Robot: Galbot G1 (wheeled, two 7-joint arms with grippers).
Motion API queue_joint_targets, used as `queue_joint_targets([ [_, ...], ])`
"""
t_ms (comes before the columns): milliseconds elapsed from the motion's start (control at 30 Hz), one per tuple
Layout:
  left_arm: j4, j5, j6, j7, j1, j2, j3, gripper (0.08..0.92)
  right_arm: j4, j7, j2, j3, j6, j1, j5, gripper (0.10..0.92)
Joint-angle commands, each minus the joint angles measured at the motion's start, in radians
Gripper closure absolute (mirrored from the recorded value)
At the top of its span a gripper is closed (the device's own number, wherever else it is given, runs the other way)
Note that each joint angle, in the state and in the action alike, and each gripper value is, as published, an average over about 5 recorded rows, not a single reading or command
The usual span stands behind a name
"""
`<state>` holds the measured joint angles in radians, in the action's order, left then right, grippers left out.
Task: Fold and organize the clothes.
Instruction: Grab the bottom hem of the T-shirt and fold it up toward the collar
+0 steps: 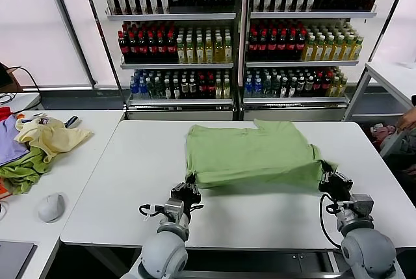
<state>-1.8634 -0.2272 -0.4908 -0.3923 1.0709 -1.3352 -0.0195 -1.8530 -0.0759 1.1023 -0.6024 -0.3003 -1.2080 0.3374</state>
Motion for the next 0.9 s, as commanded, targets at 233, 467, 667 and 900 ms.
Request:
queue_joint_targets([
  [233, 0.224, 0.094, 0.012, -0.005, -0.147, -0.019, 0.041, 0.902, 0.165, 0.013, 0.013, 0.108, 0.008, 0.146, -0.076, 0.913],
  [467, 0.26, 0.113, -0.009, 0.003, -0.162, -0.025, 0.047, 0.902, 0.204, 0.031, 0.027, 0.151, -0.013, 0.176, -0.123, 0.913],
  [667, 0.236, 0.112, -0.012, -0.001, -0.143, -0.019, 0.042, 0.827, 0.191, 0.027, 0.042, 0.137, -0.002, 0.143, -0.139, 0.814],
  [900, 0.132, 0.104, -0.012, -0.015, -0.071, 0.004, 0.018, 0.629, 0.113, 0.013, 0.034, 0.072, 0.044, 0.065, -0.107, 0.615],
])
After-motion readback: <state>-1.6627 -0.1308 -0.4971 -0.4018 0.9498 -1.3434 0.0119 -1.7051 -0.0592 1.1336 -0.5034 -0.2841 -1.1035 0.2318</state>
